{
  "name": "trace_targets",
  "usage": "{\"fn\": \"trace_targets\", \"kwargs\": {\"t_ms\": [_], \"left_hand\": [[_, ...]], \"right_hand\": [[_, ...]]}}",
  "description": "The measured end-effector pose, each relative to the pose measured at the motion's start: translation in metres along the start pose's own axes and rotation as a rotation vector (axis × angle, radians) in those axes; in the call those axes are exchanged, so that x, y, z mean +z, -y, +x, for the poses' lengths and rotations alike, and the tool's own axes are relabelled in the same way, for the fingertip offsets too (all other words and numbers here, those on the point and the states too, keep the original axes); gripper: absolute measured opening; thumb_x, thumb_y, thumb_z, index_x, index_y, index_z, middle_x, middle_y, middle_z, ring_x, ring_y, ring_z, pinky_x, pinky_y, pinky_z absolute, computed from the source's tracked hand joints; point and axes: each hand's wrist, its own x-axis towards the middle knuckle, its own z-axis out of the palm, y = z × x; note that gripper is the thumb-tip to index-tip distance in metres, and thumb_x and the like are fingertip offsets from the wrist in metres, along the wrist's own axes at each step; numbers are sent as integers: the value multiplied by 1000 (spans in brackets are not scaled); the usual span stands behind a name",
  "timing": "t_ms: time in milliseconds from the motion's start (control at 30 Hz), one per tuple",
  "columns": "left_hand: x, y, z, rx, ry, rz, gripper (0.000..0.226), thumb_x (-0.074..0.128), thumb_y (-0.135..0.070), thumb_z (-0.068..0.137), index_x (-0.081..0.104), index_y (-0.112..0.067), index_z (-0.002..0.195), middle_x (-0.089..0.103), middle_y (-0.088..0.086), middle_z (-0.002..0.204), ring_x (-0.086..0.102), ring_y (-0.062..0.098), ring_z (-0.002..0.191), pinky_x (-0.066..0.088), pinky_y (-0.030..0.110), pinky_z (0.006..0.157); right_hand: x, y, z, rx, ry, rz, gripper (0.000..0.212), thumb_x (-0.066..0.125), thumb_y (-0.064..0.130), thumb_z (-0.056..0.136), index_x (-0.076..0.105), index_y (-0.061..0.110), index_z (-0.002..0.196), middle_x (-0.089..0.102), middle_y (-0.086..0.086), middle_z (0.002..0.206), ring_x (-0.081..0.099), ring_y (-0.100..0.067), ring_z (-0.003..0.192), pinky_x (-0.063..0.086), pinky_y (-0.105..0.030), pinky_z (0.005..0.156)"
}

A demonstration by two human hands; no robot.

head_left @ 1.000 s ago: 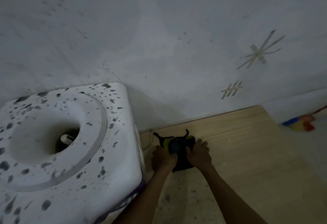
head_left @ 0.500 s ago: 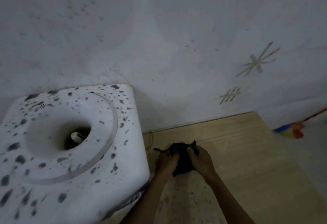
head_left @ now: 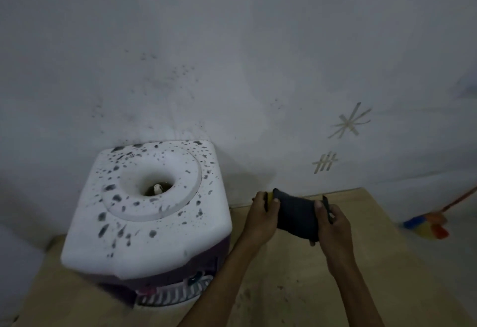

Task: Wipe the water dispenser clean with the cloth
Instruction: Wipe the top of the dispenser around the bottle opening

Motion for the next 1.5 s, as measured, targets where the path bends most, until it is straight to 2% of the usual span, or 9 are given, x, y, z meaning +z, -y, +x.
{"fn": "trace_targets", "kwargs": {"t_ms": [333,433,667,867,1033,1133,1200,1300,1500], "left_hand": [[-62,-121,-65,248,-100,-246,13,63,-24,102,60,-16,111,74,4,106,71,16,97,57,24,75],[-83,-136,-87,239,-100,-427,17,63,-21,102,62,-12,117,77,8,109,73,22,103,61,35,86],[-120,-135,-119,217,-23,-783,27,53,-14,105,58,-3,129,71,17,125,71,30,111,61,45,83],[-158,-151,-133,254,-41,-443,20,59,-20,103,58,-7,119,73,12,107,73,22,94,59,33,69],[-188,-181,-144,216,133,-30,25,63,-30,102,63,-15,121,72,16,114,71,27,101,57,36,82],[-194,-195,-144,267,218,-32,22,63,-27,101,66,-19,122,71,17,120,70,32,106,58,41,91],[-197,-203,-145,295,213,-78,19,64,-25,101,68,-20,119,73,15,118,71,27,99,59,34,82],[-204,-209,-144,297,175,-110,25,63,-26,101,66,-17,125,72,13,120,71,23,99,58,31,82],[-222,-189,-132,220,-1,-160,28,68,-27,99,70,-17,125,75,10,118,72,25,104,60,31,83]], "right_hand": [[-1,103,-21,-203,-16,277,26,49,34,109,63,13,112,76,-4,103,75,-16,83,60,-31,55],[7,128,-33,-229,83,362,27,48,33,109,65,13,115,77,2,96,75,-14,84,59,-24,59],[35,148,-58,-260,315,287,30,49,38,107,67,13,105,76,-6,92,75,-24,83,61,-38,62],[37,147,-57,-366,444,-206,23,51,41,104,65,23,105,76,5,89,75,-12,74,64,-48,71],[33,185,-57,-689,514,-146,45,52,57,95,51,47,139,61,24,129,58,8,117,50,-15,92],[45,200,-53,-454,816,1,76,54,86,79,41,53,147,59,17,141,60,-3,125,49,-30,105],[57,200,-50,-143,1028,174,97,61,92,66,50,40,147,65,2,139,67,-20,120,54,-41,100],[71,194,-49,145,1180,411,90,69,76,75,62,16,141,68,-14,129,67,-31,112,56,-43,90],[88,204,-50,76,965,435,46,63,40,96,67,11,132,71,-14,128,70,-29,110,60,-43,90]]}}
